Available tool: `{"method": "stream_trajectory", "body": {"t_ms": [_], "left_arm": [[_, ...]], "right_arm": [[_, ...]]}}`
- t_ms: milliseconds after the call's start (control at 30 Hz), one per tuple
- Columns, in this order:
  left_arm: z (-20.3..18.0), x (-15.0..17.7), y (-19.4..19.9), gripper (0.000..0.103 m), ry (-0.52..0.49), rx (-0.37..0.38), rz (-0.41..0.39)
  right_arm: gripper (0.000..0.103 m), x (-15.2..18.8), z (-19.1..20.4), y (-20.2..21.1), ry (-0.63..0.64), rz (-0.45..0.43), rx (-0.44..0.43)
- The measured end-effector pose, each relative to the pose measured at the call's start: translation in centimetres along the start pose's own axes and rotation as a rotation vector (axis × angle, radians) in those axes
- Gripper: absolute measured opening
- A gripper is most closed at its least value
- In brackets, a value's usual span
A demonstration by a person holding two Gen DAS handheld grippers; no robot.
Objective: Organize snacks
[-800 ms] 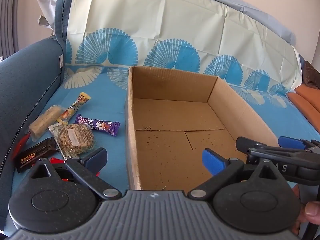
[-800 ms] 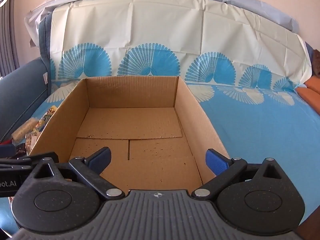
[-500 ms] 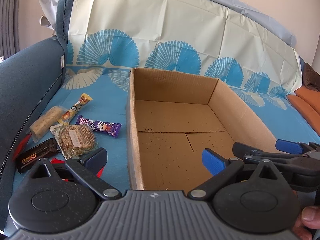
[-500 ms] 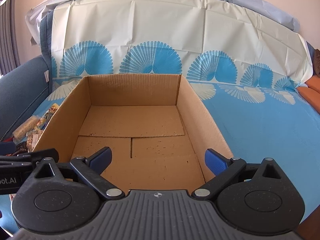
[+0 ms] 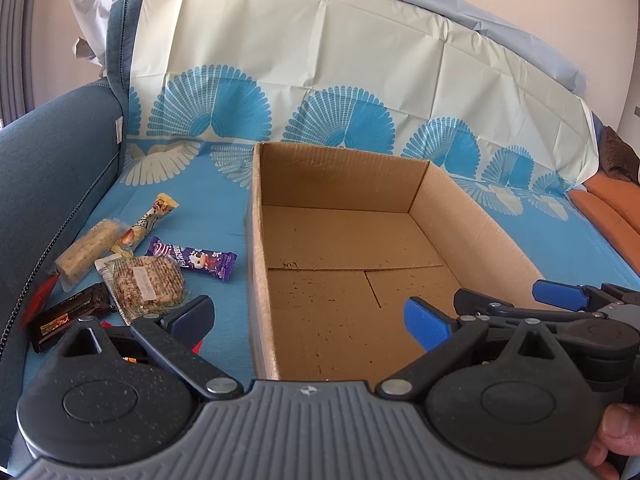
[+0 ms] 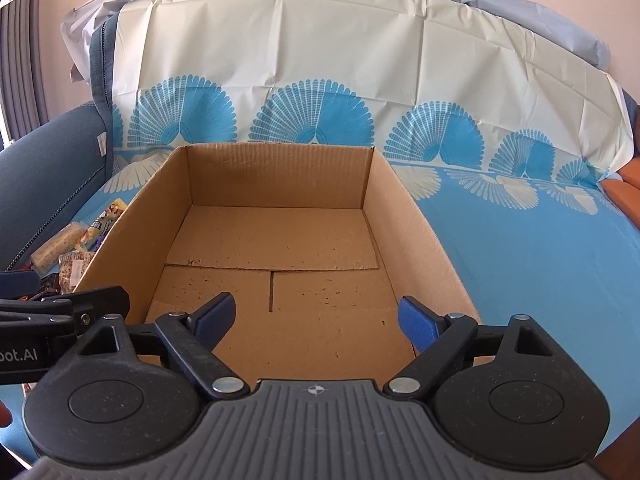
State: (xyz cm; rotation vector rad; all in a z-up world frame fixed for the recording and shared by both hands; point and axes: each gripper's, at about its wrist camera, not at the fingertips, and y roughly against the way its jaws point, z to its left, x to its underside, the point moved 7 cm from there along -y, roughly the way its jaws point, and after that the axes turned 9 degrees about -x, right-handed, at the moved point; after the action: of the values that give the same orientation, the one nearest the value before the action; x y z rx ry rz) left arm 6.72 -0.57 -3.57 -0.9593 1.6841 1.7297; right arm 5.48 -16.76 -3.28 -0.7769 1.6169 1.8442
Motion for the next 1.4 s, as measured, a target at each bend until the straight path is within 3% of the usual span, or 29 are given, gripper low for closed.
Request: {"method": "stream_trajectory", "body": {"t_ms": [267, 500, 600, 733, 800, 933, 1167, 1333, 1400], "left_arm": [[0.0, 0.0, 0.2, 0.101, -0.007, 0.015, -0.010], [0.0, -0.1, 0.3, 0.099, -0.008, 0.022, -0.018], [-0.1, -0.2, 0.4, 0.088, -0.016, 0.029, -0.024], [0.1, -0.1, 0.3, 0.065, -0.027, 0.019, -0.018], [0.3, -0.3, 0.5, 0.054, -0.030, 0.019, -0.032], [0.6, -0.5, 1.1, 0.032, -0.057, 0.028, -0.056], [3.7, -2.6, 1.9, 0.032, -0.086, 0.103, -0.039], [9.6, -5.0, 0.6, 0.032, -0.168, 0.083, -0.028], [13.1, -4.9, -0.9, 0.032, -0.120, 0.069, 0.034]], "right_arm": [[0.058, -0.1, 0.9, 0.3, 0.028, -0.030, -0.012], [0.055, -0.3, 1.3, 0.5, 0.050, -0.070, -0.007], [0.054, -0.3, 1.5, 0.7, 0.041, -0.077, -0.023], [0.035, -0.3, 2.0, 0.6, 0.072, -0.093, -0.028], [0.031, -0.4, 2.3, 0.6, 0.092, -0.100, -0.029], [0.030, -0.6, 3.2, 0.8, 0.108, -0.106, -0.049], [0.034, -1.0, 6.7, 0.8, 0.119, -0.117, -0.127], [0.034, -1.1, 10.8, 0.9, 0.163, -0.125, -0.223], [0.036, -1.0, 12.9, 0.9, 0.188, -0.130, -0.272]]}}
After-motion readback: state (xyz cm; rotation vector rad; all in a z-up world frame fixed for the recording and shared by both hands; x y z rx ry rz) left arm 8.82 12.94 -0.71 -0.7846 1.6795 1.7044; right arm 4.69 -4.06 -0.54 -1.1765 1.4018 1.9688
